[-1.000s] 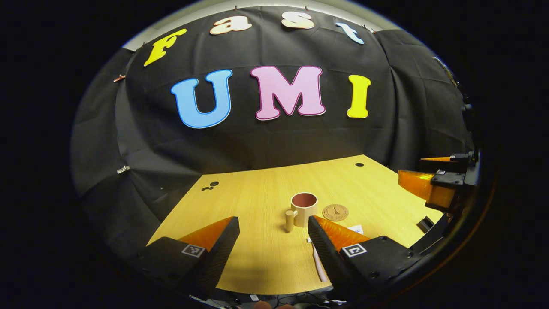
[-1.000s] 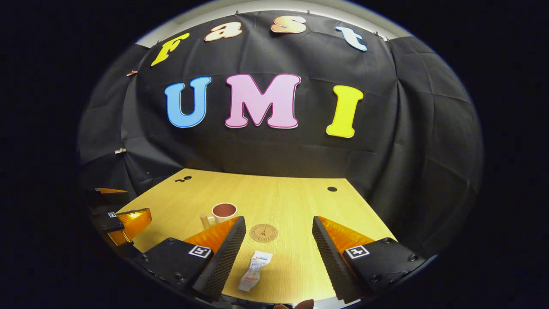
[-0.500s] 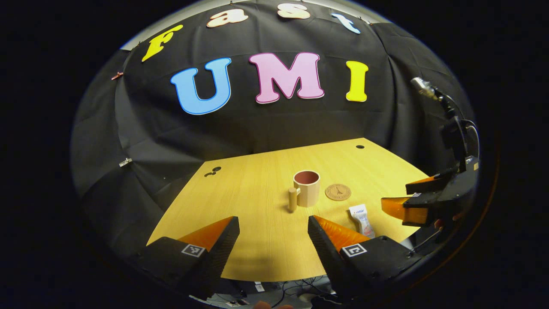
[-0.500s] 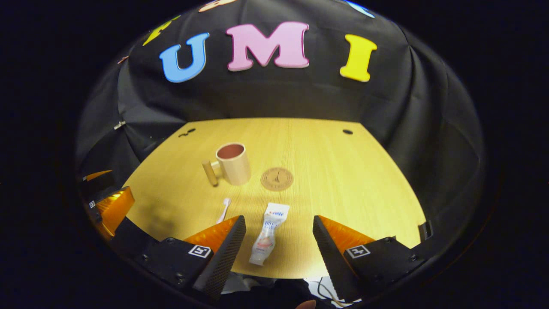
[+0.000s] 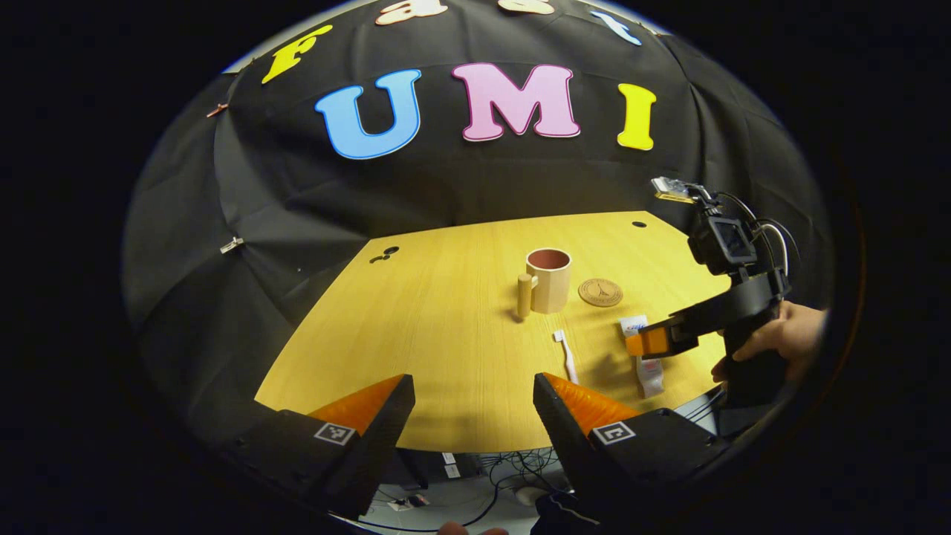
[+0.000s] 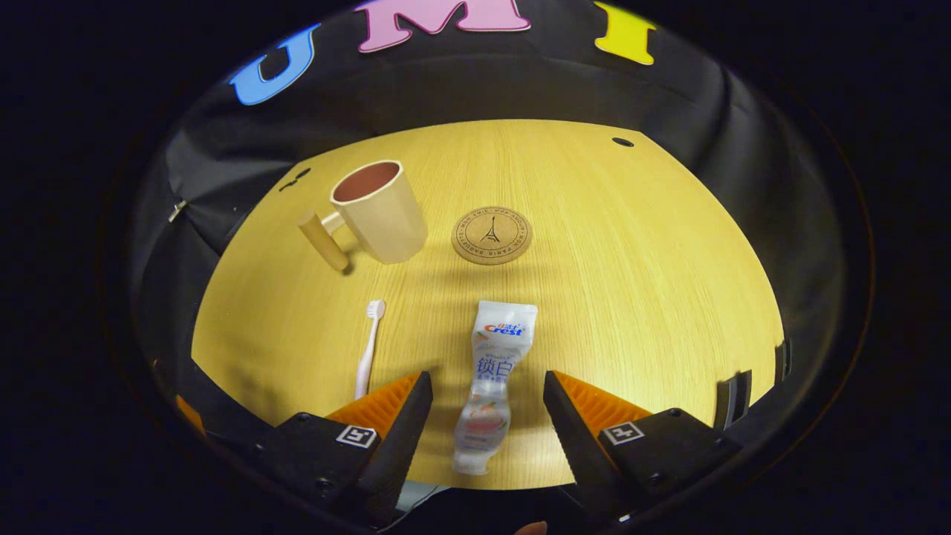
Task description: Put the toothbrush and toothpaste on the desktop into the cup, then pick up the cup and place it on the coaster on the desktop.
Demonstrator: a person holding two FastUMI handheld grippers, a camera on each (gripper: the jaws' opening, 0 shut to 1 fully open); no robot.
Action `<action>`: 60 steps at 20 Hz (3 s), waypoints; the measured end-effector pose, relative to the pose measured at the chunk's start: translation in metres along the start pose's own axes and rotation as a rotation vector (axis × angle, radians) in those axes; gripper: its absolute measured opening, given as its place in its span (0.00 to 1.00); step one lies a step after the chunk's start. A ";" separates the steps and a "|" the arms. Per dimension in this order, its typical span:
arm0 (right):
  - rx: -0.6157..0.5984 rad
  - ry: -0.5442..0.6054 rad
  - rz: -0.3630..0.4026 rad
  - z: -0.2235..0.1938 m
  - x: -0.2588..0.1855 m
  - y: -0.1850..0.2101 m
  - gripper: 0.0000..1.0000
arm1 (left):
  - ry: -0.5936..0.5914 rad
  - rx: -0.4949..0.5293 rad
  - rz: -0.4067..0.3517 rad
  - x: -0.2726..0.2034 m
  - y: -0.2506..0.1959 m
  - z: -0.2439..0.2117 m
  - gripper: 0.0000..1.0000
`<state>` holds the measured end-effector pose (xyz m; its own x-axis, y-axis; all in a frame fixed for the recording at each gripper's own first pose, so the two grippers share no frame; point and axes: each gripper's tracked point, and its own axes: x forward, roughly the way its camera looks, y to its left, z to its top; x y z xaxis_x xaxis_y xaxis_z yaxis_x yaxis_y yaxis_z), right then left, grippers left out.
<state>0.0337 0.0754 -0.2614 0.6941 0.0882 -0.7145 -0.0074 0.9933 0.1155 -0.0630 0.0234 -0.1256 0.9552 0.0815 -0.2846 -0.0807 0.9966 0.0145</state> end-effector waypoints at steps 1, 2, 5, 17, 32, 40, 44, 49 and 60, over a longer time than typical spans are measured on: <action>0.006 0.013 0.001 0.001 0.005 0.002 0.93 | 0.003 -0.006 0.008 -0.001 0.002 -0.002 1.00; 0.012 0.029 -0.005 0.001 0.010 0.002 0.92 | 0.006 -0.012 0.016 0.000 0.004 -0.002 1.00; 0.003 0.063 -0.025 0.002 0.022 -0.001 0.81 | 0.015 -0.022 0.039 0.002 0.007 -0.003 0.99; -0.061 0.158 0.043 -0.009 0.029 -0.016 0.29 | 0.047 -0.012 -0.016 0.031 -0.029 0.011 0.99; 0.014 0.155 0.173 -0.012 -0.022 -0.086 0.25 | 0.307 0.011 -0.129 0.131 -0.135 -0.024 0.90; -0.009 0.190 0.217 -0.006 -0.012 -0.094 0.25 | 0.442 0.001 -0.068 0.169 -0.133 -0.040 0.80; -0.020 0.198 0.247 -0.001 -0.012 -0.096 0.25 | 0.519 -0.006 -0.049 0.174 -0.133 -0.051 0.62; -0.008 0.205 0.284 0.006 -0.005 -0.098 0.25 | 0.561 0.021 -0.074 0.176 -0.143 -0.054 0.46; 0.044 0.157 0.311 0.019 -0.010 -0.114 0.25 | 0.620 -0.064 -0.148 0.178 -0.148 -0.052 0.12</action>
<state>0.0413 -0.0398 -0.2543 0.5441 0.4002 -0.7374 -0.1677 0.9131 0.3718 0.1041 -0.1096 -0.2280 0.6169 -0.0963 -0.7811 0.0039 0.9929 -0.1193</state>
